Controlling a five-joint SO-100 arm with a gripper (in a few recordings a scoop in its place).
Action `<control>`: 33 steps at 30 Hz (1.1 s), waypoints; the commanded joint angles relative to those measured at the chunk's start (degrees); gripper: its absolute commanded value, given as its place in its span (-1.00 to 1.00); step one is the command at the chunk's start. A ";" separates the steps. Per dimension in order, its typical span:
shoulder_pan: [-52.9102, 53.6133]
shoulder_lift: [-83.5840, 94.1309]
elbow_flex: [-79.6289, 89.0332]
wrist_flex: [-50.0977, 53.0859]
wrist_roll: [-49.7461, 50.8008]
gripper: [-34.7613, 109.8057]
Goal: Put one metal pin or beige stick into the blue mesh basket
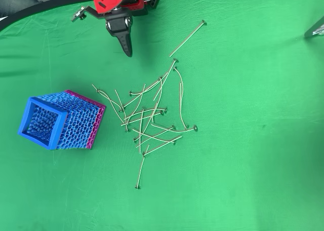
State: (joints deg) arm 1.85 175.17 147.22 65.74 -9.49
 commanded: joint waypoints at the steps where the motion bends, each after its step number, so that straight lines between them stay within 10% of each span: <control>1: -0.53 -7.47 -7.73 0.09 -1.05 -0.52; 33: -5.27 -56.87 -35.68 -0.53 -2.37 -0.51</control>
State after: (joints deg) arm -2.72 120.06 114.70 65.74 -12.66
